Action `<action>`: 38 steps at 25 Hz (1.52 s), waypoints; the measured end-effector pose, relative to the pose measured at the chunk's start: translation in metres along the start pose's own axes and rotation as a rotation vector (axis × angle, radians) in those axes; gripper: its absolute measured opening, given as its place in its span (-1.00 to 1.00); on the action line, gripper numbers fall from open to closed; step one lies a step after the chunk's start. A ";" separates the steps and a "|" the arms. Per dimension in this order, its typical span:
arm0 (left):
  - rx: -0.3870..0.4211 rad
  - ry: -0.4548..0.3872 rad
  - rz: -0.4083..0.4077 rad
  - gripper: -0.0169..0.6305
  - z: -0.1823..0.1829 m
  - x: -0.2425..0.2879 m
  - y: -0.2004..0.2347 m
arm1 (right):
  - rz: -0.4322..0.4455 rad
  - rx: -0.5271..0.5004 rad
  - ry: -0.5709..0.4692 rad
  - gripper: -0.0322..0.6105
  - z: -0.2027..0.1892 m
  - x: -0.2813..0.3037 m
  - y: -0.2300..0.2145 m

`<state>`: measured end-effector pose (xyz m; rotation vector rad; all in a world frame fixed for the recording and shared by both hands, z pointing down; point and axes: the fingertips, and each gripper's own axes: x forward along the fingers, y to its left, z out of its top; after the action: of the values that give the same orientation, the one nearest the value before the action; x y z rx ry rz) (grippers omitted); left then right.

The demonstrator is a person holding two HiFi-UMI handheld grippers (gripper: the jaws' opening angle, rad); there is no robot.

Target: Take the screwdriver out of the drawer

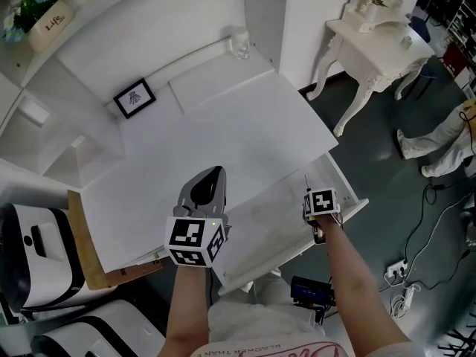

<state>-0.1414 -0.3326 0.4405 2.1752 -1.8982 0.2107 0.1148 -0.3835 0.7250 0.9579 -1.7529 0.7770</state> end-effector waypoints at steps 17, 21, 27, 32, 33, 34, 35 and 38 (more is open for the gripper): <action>0.030 -0.139 -0.025 -0.92 0.056 -0.039 -0.011 | -0.008 -0.013 -0.247 -0.65 0.039 -0.100 0.021; 0.042 -0.160 -0.033 -0.92 0.067 -0.044 -0.009 | -0.020 -0.019 -0.324 -0.65 0.056 -0.126 0.027; 0.043 -0.187 -0.033 -0.92 0.078 -0.053 -0.006 | -0.038 -0.054 -0.458 -0.65 0.082 -0.178 0.039; 0.041 -0.208 -0.038 -0.92 0.084 -0.060 -0.008 | -0.033 -0.096 -0.565 -0.65 0.100 -0.220 0.053; 0.041 -0.212 -0.038 -0.92 0.086 -0.062 -0.009 | -0.035 -0.106 -0.584 -0.65 0.103 -0.228 0.056; 0.043 -0.217 -0.038 -0.92 0.088 -0.063 -0.009 | -0.035 -0.118 -0.604 -0.65 0.106 -0.236 0.060; 0.045 -0.222 -0.037 -0.92 0.089 -0.065 -0.010 | -0.033 -0.130 -0.625 -0.65 0.108 -0.244 0.064; 0.055 -0.231 -0.035 -0.92 0.093 -0.072 -0.011 | -0.032 -0.168 -0.684 -0.65 0.113 -0.264 0.079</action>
<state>-0.1455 -0.2886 0.3312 2.3571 -1.9917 0.0045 0.0585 -0.3710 0.4325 1.2184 -2.3305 0.2745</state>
